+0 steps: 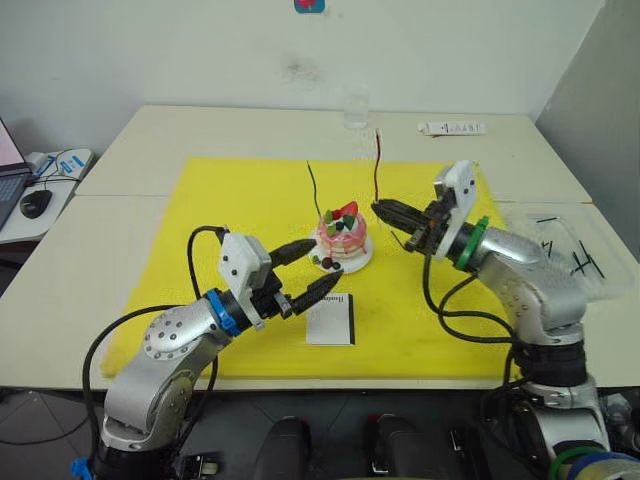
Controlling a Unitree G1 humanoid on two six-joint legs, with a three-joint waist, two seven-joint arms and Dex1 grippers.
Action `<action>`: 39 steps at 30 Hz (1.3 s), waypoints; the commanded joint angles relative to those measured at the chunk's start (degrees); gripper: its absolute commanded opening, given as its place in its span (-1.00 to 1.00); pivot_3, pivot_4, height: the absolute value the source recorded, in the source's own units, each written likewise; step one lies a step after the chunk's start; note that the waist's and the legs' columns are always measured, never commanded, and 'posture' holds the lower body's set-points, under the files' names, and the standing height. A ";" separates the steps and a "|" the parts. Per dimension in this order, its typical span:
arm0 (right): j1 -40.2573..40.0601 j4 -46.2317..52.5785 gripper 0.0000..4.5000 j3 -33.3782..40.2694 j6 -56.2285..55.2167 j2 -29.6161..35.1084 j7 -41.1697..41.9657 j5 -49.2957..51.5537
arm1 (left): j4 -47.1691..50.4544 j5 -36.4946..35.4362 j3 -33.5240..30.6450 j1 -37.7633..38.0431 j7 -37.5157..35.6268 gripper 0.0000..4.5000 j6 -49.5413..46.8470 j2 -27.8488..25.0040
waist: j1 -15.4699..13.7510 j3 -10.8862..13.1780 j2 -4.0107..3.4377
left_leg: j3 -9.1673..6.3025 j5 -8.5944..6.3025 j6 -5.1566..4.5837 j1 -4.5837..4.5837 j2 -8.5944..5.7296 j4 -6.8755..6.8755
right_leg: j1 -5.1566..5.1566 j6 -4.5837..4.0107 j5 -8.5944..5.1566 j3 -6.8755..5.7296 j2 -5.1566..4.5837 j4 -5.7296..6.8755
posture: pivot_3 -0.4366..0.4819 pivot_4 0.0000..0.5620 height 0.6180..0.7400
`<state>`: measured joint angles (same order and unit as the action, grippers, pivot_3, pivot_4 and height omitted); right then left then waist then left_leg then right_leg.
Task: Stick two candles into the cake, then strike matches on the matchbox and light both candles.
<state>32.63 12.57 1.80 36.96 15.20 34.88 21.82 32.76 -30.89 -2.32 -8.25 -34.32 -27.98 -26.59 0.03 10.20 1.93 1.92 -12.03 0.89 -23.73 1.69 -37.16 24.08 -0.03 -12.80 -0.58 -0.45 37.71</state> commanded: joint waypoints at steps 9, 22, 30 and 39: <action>0.15 -2.69 -0.98 -3.22 -9.25 -8.02 -7.65 -2.23 | -1.53 -1.68 -1.85 -3.57 0.90 0.58 -2.36 -1.43 | 0.18 0.00 -0.01 | -0.04 0.00 0.00 0.01 0.14 0.10 | 0.06 -0.06 -0.04 -0.01 0.14 0.04 | -0.05 -0.47 1.00; 1.29 -11.15 -0.98 -4.04 -16.41 -10.94 -9.74 -4.97 | -0.35 -2.64 -2.63 -3.24 1.18 0.58 -3.71 -2.25 | 0.28 0.00 -0.01 | -0.03 0.00 0.00 0.03 0.15 0.11 | 0.07 -0.13 -0.07 0.01 0.14 0.07 | -0.05 -0.47 1.00; 1.06 -13.80 -0.98 -4.97 -18.12 -11.53 -10.67 -6.37 | 0.23 -2.82 -2.55 -2.87 1.44 0.58 -3.85 -2.33 | 0.28 0.00 -0.01 | -0.05 0.00 0.00 0.04 0.17 0.13 | 0.08 -0.16 -0.09 -0.01 0.15 0.07 | -0.05 -0.47 1.00; 0.17 -14.52 -0.98 -4.72 -19.45 -10.99 -10.74 -7.36 | -0.07 -2.42 -2.76 -2.82 1.21 0.58 -3.16 -2.49 | 0.27 0.00 -0.01 | -0.05 0.00 0.00 0.03 0.17 0.14 | 0.08 -0.17 -0.10 -0.01 0.15 0.06 | -0.05 -0.47 1.00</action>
<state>32.54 -2.90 -3.51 18.98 4.06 24.48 14.60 30.94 -32.87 -4.07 -10.84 -33.14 -32.13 -28.82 0.30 10.20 1.91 1.88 -12.03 0.89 -23.70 1.86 -37.02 24.16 -0.21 -12.91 -0.59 -0.31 37.77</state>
